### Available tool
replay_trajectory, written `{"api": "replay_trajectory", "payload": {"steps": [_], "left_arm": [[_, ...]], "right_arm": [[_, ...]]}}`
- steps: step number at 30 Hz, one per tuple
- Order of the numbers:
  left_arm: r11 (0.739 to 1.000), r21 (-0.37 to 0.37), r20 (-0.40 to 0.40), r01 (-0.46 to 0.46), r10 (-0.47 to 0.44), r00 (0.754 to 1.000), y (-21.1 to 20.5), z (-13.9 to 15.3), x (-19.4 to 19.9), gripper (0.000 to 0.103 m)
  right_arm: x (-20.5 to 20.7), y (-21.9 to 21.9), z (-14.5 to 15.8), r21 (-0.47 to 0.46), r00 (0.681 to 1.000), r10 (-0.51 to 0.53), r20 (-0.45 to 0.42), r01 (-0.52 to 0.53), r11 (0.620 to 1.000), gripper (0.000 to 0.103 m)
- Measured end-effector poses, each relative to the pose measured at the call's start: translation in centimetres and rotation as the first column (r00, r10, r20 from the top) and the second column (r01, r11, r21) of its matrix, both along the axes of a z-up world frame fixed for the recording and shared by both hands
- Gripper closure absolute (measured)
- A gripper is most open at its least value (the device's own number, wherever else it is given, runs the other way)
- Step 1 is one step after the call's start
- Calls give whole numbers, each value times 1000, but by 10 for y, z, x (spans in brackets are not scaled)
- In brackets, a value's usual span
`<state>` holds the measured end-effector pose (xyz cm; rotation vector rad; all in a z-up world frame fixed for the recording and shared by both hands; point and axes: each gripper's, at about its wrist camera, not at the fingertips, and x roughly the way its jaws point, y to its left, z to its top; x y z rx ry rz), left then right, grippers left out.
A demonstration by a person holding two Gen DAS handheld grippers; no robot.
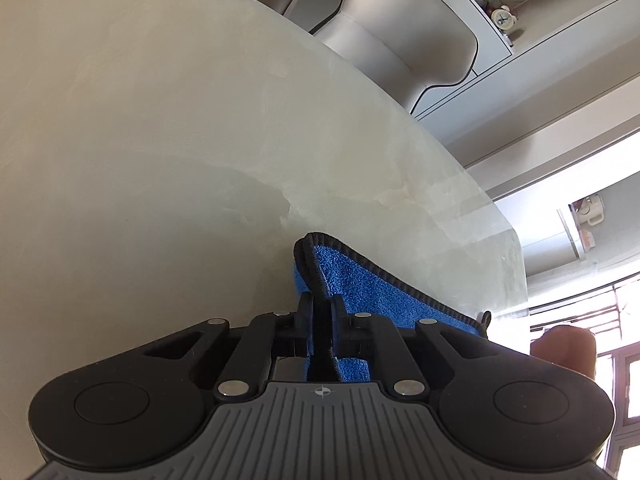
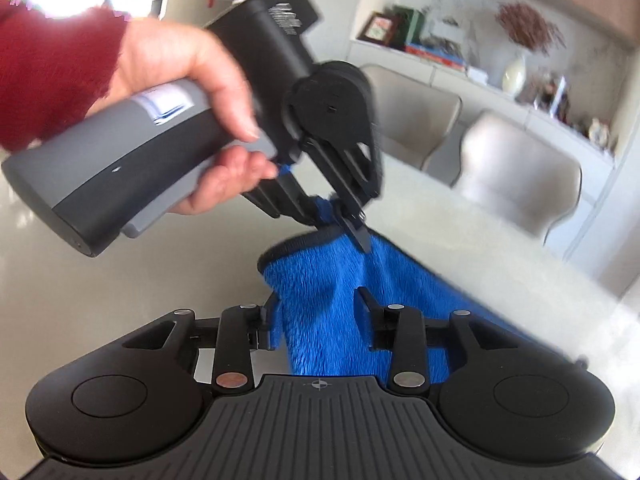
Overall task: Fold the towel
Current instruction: 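Lift the held towel edge with both grippers and fold it over again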
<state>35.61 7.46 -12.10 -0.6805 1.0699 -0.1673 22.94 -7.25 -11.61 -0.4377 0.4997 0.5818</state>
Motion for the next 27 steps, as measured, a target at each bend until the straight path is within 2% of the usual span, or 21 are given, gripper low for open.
{"api": "replay_trajectory", "payload": {"steps": [4, 6, 7, 10, 12, 16, 20, 27], "left_arm": [[1000, 18, 1, 13, -13, 1000, 0, 4, 2, 96], [999, 23, 0, 22, -22, 1000, -1, 7, 3, 96], [999, 29, 0, 27, -27, 1000, -2, 8, 3, 96], [998, 46, 12, 50, -51, 999, -10, 13, 6, 96], [996, 63, 21, 62, -63, 998, -17, 17, 8, 96], [992, 71, 55, 103, -107, 993, -40, 29, 13, 96], [977, 119, 103, 177, -190, 976, -77, 47, 16, 96], [930, 207, 136, 304, -335, 932, -149, 57, 17, 96]], "right_arm": [[-4, 8, 2, 1, 998, 30, 53, -30, 1000, 67], [-8, 5, 6, 45, 998, 37, 54, -40, 998, 80], [-7, 3, 7, 65, 999, 34, 33, -36, 997, 91], [1, -14, 7, 146, 997, -29, -73, 39, 988, 93], [5, -27, 8, 196, 992, -65, -108, 86, 977, 94], [6, -57, 17, 318, 980, -125, -156, 169, 933, 94], [1, -95, 21, 426, 958, -195, -210, 270, 864, 94], [-14, -151, 12, 493, 901, -319, -294, 429, 757, 94]]}}
